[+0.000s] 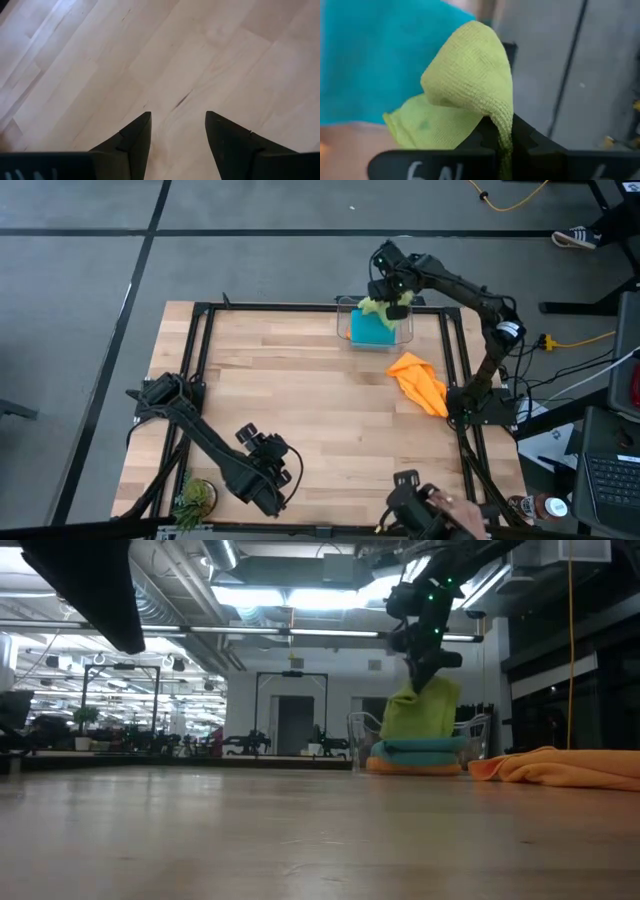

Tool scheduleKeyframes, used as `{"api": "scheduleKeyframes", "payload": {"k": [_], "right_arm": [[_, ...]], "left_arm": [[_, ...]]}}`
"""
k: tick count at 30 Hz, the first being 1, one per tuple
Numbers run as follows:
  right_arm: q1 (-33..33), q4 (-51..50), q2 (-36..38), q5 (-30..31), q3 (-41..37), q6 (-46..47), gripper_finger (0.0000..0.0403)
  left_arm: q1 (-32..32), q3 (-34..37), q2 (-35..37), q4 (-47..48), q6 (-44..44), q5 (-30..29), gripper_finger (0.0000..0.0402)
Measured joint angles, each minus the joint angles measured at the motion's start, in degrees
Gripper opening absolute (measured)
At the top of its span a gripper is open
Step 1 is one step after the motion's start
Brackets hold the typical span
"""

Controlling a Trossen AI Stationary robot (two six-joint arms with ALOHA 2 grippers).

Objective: Fold microfiber towels
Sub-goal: Put the green microfiber cloth into the transparent bin

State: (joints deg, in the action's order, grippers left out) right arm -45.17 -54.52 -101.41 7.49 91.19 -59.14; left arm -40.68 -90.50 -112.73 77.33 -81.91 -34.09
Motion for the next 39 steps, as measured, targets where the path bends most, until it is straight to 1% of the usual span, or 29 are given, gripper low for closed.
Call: {"api": "scheduleKeyframes", "payload": {"k": [1, 3, 7, 13, 19, 25, 29, 31, 33, 35, 39], "right_arm": [[-0.6, 0.6, 0.0, 1.1, 0.0, -0.9, 0.0012], [-1.7, 1.0, 0.0, 1.4, 0.2, -1.9, 0.0012], [-3.2, 1.5, 0.0, -0.7, 0.5, -4.0, 0.0012], [-3.7, 2.3, -0.9, -6.5, 0.5, -4.0, 0.0012], [-3.0, 5.2, -3.3, -7.2, 0.5, -2.6, 0.0012], [-1.5, 3.4, -4.0, -7.9, 0.5, 3.3, 0.0012], [-0.2, 1.2, -3.9, -12.3, 0.5, 9.8, 0.0013], [0.6, 1.2, -4.0, -13.3, 0.5, 15.0, 0.003], [1.4, -0.6, -4.2, -13.6, 0.5, 19.6, 0.0062], [2.4, -3.3, -4.5, -15.0, 0.5, 21.2, 0.0098], [4.0, -5.6, -4.7, -19.5, 0.5, 23.7, 0.016]], "left_arm": [[0.2, 0.0, 0.0, 0.0, 0.0, 0.0, 0.0179], [0.6, 0.0, 0.0, 0.0, 0.0, 0.0, 0.0179], [1.7, 0.0, 0.0, 0.0, 0.0, 0.0, 0.0179], [3.2, 0.0, 0.0, 0.0, 0.0, 0.0, 0.0179], [3.7, 0.0, 0.0, 0.0, 0.0, 0.0, 0.0179], [3.6, 0.0, 0.0, 0.0, 0.0, 0.1, 0.0179], [3.6, 0.0, 0.0, 0.0, 0.0, 0.1, 0.0179], [3.6, 0.0, 0.0, 0.0, 0.0, 0.1, 0.0179], [3.6, 0.0, 0.0, 0.0, 0.0, 0.1, 0.0179], [3.6, 0.0, 0.0, 0.0, 0.0, 0.1, 0.0179], [3.5, 0.0, 0.0, 0.0, 0.0, 0.1, 0.0179]]}}
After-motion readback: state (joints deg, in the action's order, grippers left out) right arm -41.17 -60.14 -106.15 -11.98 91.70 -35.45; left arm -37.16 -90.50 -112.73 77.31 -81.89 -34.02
